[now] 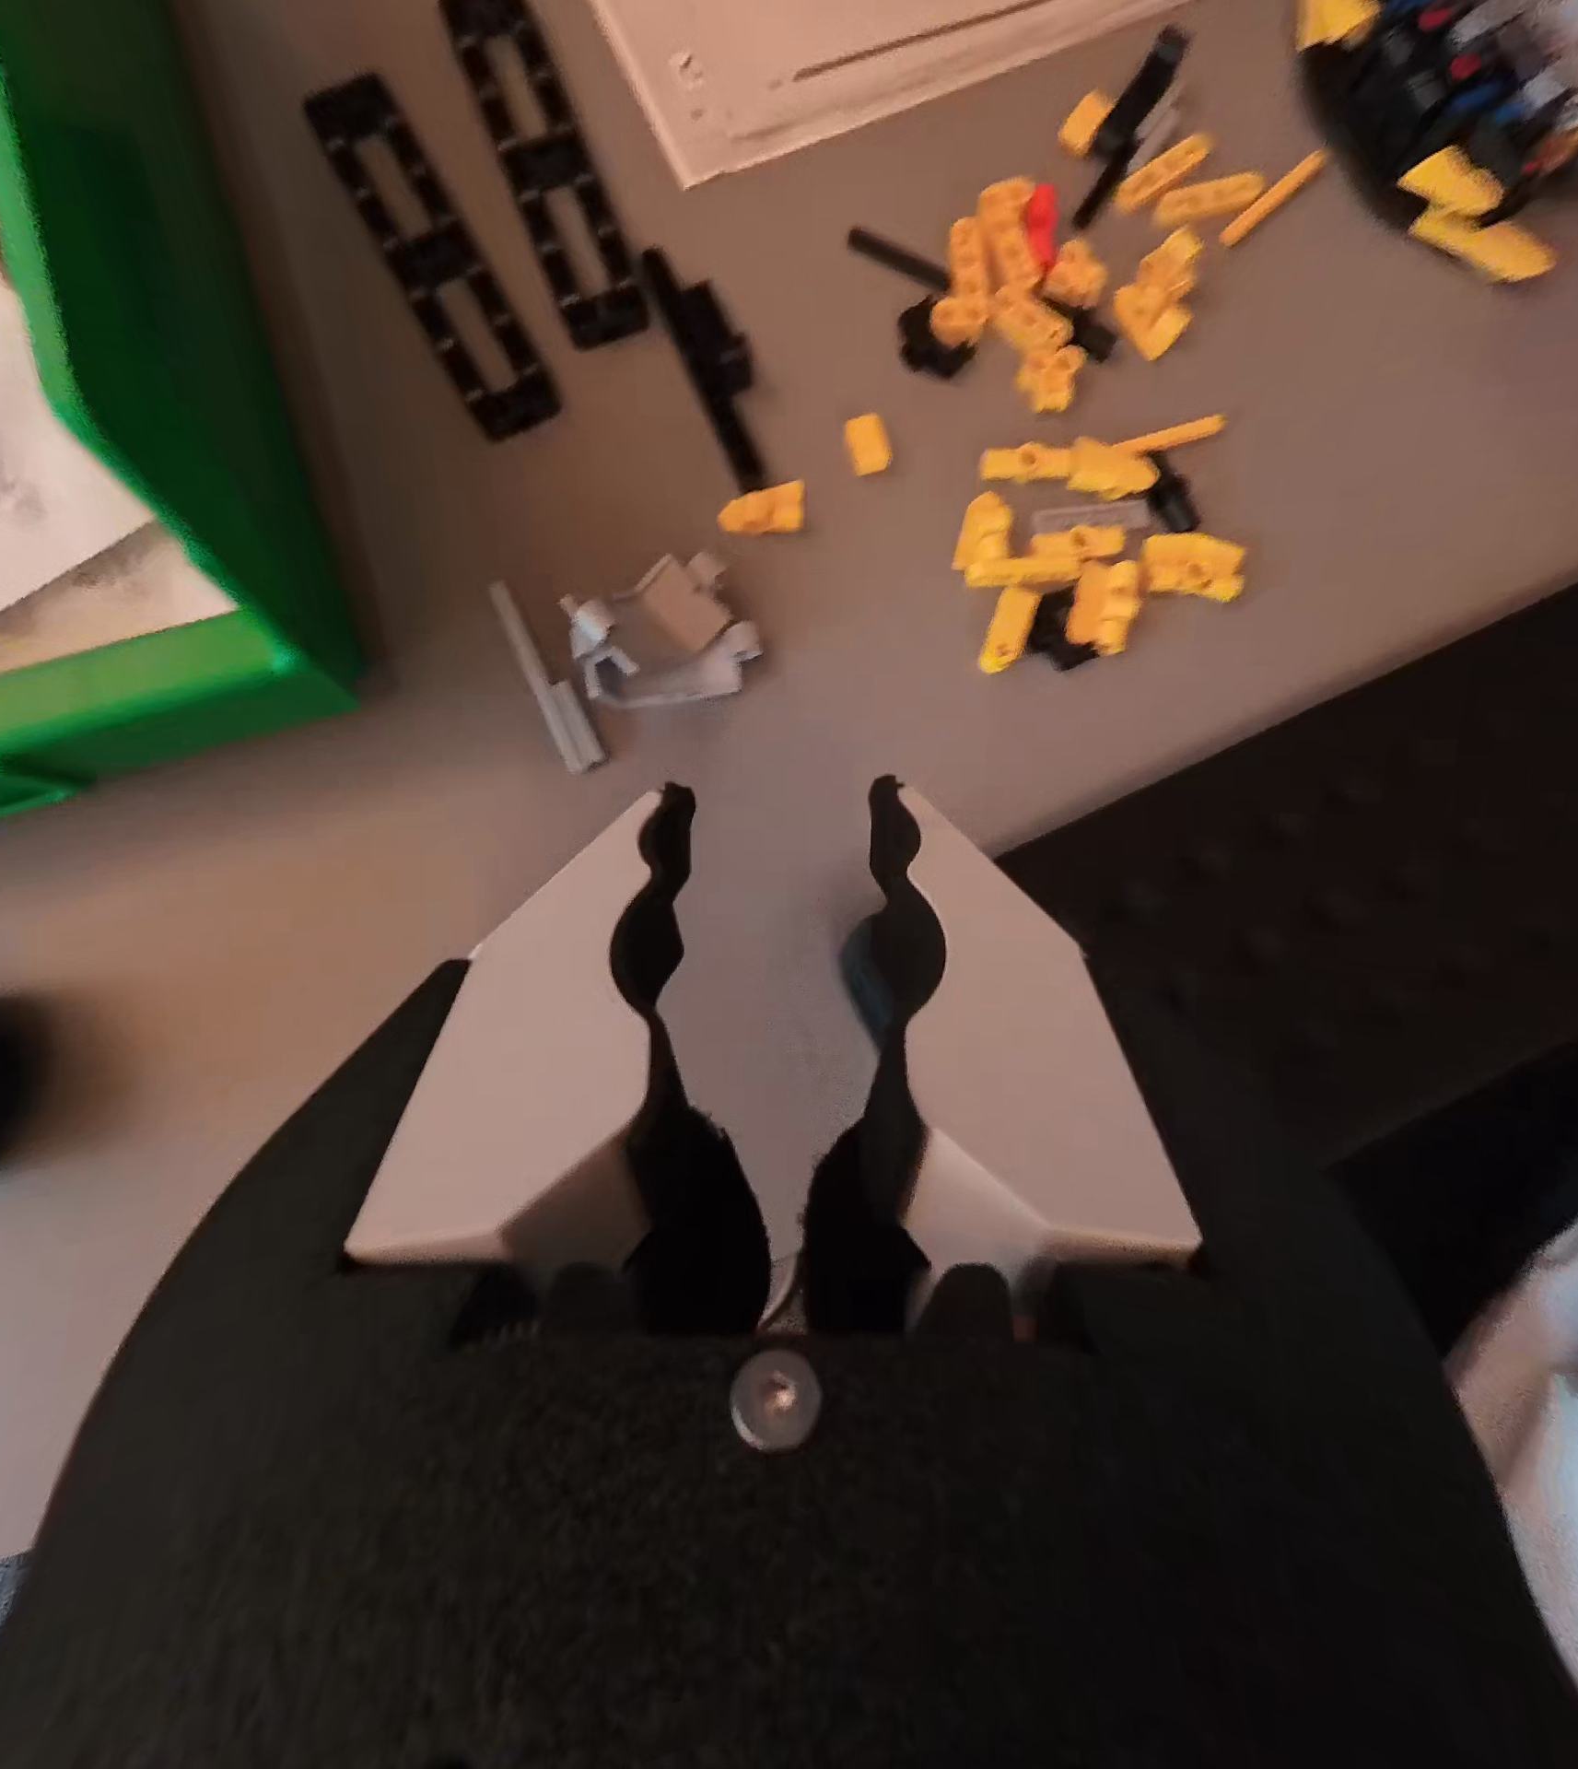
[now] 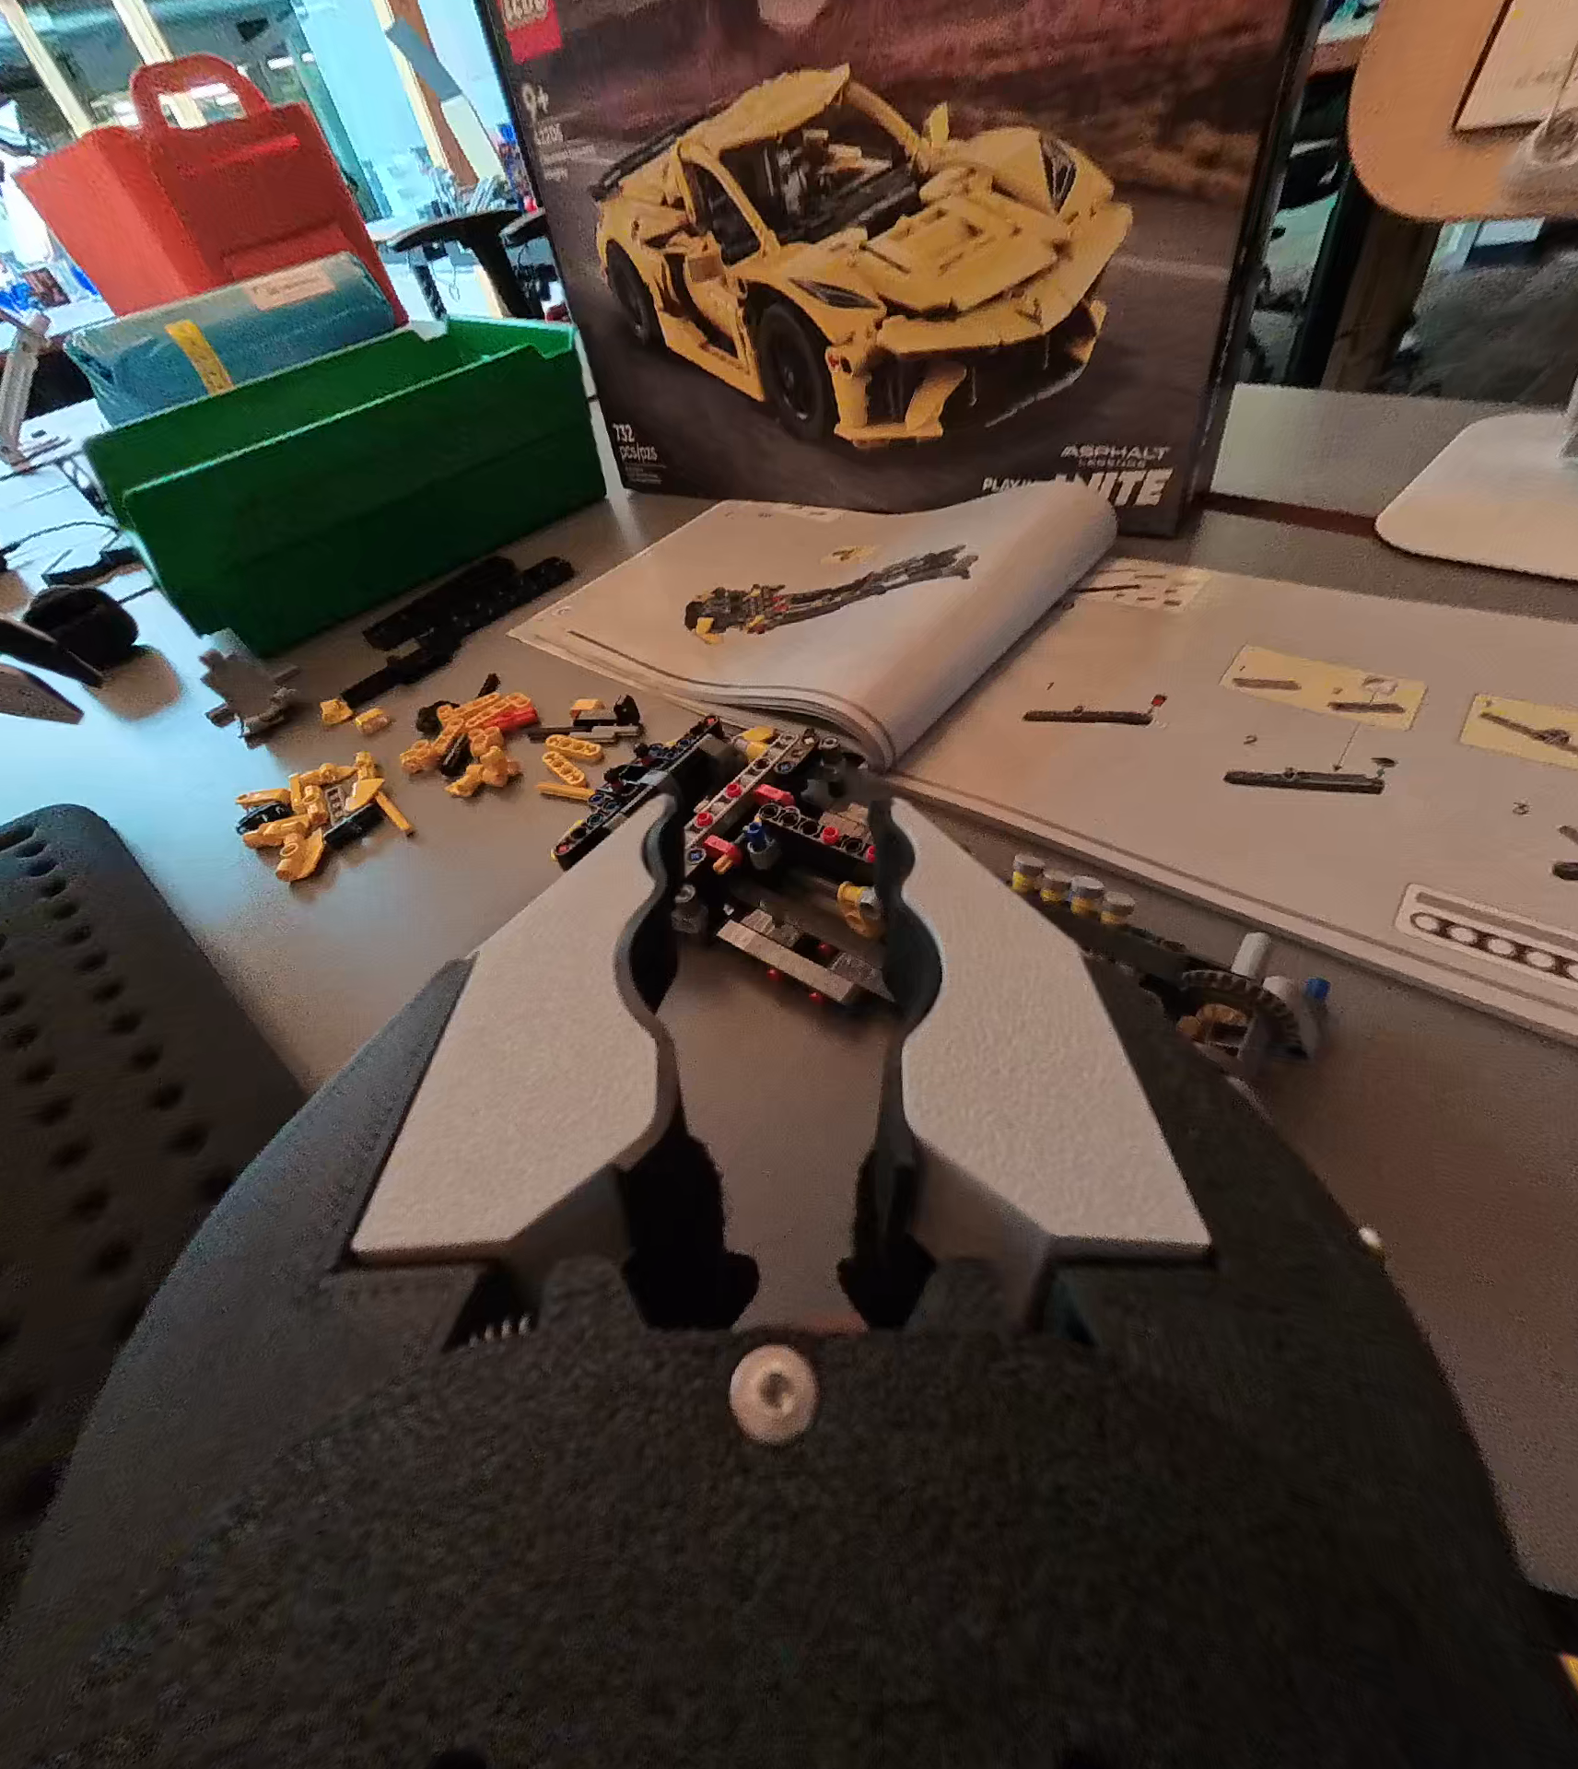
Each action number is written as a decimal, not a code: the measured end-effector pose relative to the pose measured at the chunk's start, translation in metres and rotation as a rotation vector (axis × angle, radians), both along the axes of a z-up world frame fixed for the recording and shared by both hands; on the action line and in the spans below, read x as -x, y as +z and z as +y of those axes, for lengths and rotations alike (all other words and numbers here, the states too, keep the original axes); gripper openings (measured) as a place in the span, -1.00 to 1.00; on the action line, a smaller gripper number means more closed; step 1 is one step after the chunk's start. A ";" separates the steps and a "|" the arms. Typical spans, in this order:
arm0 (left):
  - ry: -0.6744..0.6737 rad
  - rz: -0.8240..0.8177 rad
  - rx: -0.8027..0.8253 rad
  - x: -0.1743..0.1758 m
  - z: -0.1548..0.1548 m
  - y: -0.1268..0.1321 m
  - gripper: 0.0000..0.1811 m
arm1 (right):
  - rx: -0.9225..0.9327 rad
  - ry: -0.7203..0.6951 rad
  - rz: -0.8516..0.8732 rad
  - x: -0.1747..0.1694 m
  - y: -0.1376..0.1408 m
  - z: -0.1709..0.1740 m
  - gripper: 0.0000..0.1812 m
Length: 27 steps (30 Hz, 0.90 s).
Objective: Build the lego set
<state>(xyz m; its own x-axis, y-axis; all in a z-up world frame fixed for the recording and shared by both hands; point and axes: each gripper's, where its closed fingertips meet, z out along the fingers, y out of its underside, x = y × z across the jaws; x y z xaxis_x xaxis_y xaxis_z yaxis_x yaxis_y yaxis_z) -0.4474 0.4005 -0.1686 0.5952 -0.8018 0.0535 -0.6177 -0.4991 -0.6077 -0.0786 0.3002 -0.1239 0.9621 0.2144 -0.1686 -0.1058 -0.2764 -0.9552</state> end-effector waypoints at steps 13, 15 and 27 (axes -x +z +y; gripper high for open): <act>0.170 0.056 0.045 0.006 0.057 -0.039 -0.63 | 0.022 0.034 -0.027 0.007 -0.006 0.001 -0.58; 0.194 0.017 0.048 0.009 0.062 -0.032 -0.63 | 0.028 0.036 -0.024 0.007 -0.007 0.001 -0.58; 0.282 -0.061 0.139 0.002 0.079 -0.041 -0.71 | 0.039 0.044 -0.008 0.007 -0.009 0.003 -0.59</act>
<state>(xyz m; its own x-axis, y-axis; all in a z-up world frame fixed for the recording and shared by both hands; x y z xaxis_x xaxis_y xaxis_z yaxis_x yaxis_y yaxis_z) -0.4489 0.4797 -0.2099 0.7854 -0.5881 0.1929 -0.4079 -0.7262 -0.5534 -0.0853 0.3027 -0.1330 0.9533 0.2495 -0.1702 -0.0855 -0.3177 -0.9443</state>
